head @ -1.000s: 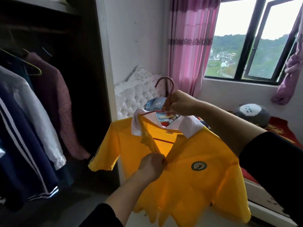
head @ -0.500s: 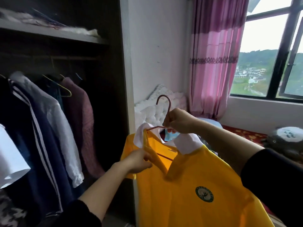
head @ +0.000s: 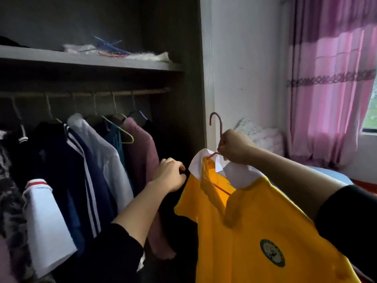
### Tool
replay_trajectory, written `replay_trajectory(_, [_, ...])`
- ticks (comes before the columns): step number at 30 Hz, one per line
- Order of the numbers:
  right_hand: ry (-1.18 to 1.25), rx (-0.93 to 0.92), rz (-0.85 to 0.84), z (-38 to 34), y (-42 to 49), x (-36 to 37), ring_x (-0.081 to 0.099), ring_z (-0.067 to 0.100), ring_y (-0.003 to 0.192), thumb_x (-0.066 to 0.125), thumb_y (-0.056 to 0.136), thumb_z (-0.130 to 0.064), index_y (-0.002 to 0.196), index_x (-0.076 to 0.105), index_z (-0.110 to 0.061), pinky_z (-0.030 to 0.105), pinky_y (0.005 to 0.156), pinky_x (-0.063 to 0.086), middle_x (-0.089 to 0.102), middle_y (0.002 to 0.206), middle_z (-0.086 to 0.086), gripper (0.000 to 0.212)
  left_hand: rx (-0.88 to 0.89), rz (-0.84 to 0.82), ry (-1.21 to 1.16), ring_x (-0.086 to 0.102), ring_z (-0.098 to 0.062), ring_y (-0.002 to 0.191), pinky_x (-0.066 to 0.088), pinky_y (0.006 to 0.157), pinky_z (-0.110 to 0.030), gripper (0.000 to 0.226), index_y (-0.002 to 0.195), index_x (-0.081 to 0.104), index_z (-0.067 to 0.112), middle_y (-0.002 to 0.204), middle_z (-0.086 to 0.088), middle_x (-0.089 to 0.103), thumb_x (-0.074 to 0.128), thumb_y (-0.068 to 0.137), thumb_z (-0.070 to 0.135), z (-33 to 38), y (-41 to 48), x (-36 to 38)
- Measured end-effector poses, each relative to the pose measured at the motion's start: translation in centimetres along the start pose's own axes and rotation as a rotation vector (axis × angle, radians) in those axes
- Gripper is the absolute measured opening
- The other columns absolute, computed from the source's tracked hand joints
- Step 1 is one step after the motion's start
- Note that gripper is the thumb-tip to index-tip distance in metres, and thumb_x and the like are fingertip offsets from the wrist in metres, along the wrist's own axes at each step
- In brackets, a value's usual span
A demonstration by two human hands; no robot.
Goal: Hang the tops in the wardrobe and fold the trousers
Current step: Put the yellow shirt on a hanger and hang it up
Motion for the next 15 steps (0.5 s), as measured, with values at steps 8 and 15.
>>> replay_trajectory(8, [0.003,-0.005,0.004,-1.8,12.0,3.9,0.066,0.025,0.073,0.056,0.092,-0.012,0.087,0.060,-0.005,0.024,0.056,0.050,0.068,0.091,0.017,0.009,0.057,0.023,0.339,-0.001,-0.021,0.147,0.008,0.117,-0.045,0.052,0.148,0.029,0.023,0.158,-0.002,0.015,0.038,0.097,0.031,-5.6,14.7,0.1])
replay_trajectory(15, [0.049,-0.052,-0.009,-3.1,21.2,6.2,0.060,0.014,0.063,0.058,0.093,-0.014,0.086,0.058,-0.009,0.014,0.046,0.039,0.060,0.076,0.005,0.009,0.167,0.029,0.481,0.042,-0.017,0.126,-0.003,0.116,-0.047,0.048,0.104,0.069,0.020,0.117,0.000,0.061,0.024,0.101,0.038,-7.7,20.3,-0.6])
Point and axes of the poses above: each hand's wrist, its own y-axis towards the middle knuckle, its own x-axis out of the palm, z = x × y, the point moved 9 cm from there along y, towards the middle knuckle
